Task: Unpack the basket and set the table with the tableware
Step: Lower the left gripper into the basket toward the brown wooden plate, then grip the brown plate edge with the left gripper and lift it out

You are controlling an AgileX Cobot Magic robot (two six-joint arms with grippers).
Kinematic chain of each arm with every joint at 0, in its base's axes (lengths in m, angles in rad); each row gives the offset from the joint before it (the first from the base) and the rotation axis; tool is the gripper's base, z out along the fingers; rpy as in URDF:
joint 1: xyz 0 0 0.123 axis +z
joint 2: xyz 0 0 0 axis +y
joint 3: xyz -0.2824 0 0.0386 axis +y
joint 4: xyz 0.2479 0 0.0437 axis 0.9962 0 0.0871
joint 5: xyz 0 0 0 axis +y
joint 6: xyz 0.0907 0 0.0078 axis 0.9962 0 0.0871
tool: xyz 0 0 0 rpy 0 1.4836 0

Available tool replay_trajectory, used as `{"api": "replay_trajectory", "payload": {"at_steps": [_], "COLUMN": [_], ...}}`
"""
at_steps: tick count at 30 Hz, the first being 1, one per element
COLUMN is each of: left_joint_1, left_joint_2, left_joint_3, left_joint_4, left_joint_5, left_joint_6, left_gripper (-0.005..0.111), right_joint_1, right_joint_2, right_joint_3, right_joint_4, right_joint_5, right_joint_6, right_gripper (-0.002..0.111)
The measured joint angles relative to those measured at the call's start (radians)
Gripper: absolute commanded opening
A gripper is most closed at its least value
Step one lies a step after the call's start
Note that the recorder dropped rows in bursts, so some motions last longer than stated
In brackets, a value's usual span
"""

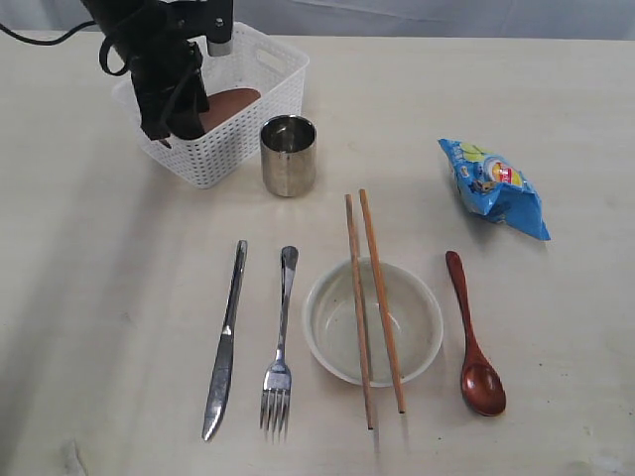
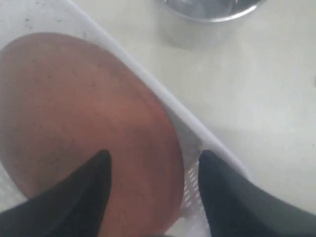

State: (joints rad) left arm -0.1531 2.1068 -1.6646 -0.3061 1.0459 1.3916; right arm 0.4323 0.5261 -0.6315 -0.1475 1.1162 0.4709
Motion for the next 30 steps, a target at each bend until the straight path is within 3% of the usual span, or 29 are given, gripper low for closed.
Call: {"api": "replay_trajectory", "payload": {"at_steps": [17,21,26,30], "left_joint_1": [0.0,0.0,0.0,0.0], "left_joint_2": [0.031,0.031,0.024,0.008], "left_joint_3": [0.055,0.056,0.058,0.056], "left_joint_4": [-0.009,-0.009,0.002,0.002], "left_joint_5": [-0.14,-0.152,-0.18,-0.194], "left_joint_6": [0.012,0.014,0.019,0.021], "left_gripper": [0.051,0.036,0.003,0.0], "right_joint_1": [0.0,0.0,0.0,0.0], "right_joint_2": [0.0,0.0,0.0,0.0], "right_joint_3": [0.0,0.0,0.0,0.0], "right_joint_4": [-0.006,-0.006,-0.006,-0.006], "right_joint_5": [-0.002,-0.002,-0.006,-0.006], "right_joint_6": [0.0,0.0,0.0,0.0], "right_gripper": [0.029,0.029,0.029,0.029]}}
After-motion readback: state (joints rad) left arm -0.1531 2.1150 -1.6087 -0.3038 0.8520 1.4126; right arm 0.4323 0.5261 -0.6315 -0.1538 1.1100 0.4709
